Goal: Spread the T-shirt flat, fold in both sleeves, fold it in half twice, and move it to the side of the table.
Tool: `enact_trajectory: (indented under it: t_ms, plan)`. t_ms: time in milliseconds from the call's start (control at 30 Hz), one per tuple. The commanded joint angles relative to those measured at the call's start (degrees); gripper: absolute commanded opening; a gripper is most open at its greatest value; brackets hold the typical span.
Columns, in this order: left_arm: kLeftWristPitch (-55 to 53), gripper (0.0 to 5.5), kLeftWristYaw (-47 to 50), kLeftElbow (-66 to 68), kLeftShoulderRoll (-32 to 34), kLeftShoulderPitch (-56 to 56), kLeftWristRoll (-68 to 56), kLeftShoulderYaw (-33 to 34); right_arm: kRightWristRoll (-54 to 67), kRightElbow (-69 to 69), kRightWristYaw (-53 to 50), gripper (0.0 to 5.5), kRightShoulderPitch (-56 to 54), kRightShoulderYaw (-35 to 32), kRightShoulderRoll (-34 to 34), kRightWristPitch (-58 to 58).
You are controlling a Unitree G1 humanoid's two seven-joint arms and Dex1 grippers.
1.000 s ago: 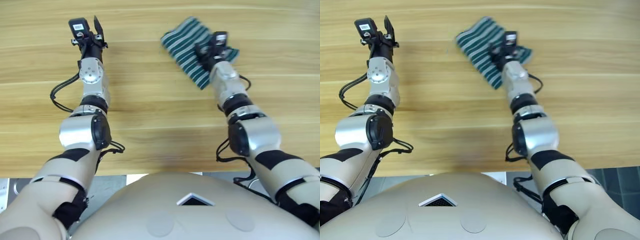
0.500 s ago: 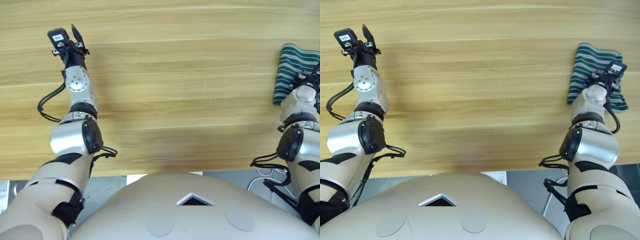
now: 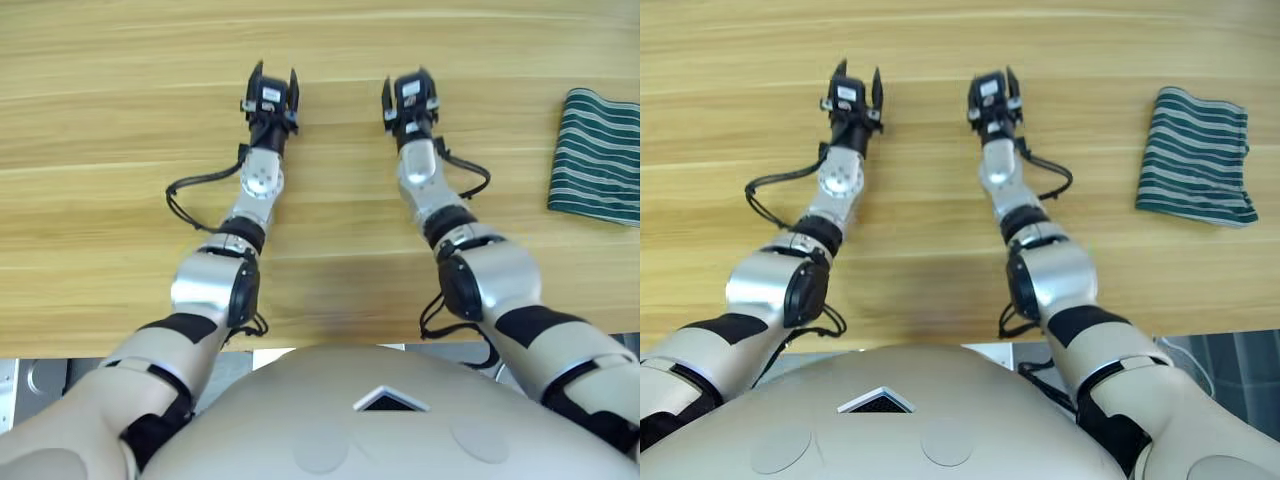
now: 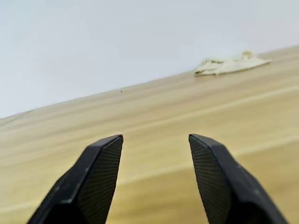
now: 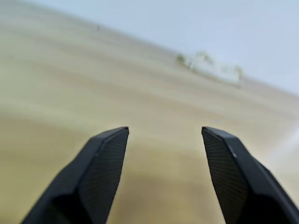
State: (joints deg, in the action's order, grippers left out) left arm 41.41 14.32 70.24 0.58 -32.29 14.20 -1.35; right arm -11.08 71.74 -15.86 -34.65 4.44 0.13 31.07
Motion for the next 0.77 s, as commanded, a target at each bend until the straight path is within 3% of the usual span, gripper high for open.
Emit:
enact_trajectory:
  t_ms: [33, 300, 400, 567, 767]
  plan:
    - [7.2, 2.62, 3.0, -6.9, -2.0, 7.5, 3.8, -4.2, -5.6, -11.0, -5.3, 2.89, 8.1, 4.1, 0.6, 11.6]
    - [9.1, 3.81, -0.4, -23.9, -3.9, 22.9, 1.5, -7.2, -12.1, -30.0, -6.4, 2.93, 23.6, 8.1, -0.1, 14.4]
    - [6.7, 3.81, -1.1, -27.8, -4.8, 25.9, -0.2, -7.1, -12.3, -32.8, -5.5, 2.93, 26.3, 7.9, -0.5, 12.9]
    - [2.9, 3.83, -3.5, -33.0, -5.1, 28.7, -5.3, -6.2, -10.9, -36.1, -3.3, 3.69, 29.3, 7.9, -1.2, 12.7]
    - [0.5, 3.83, -3.1, -37.1, -4.7, 30.1, -6.5, -5.2, -8.3, -37.9, -2.0, 3.69, 30.6, 6.9, -1.0, 11.8]
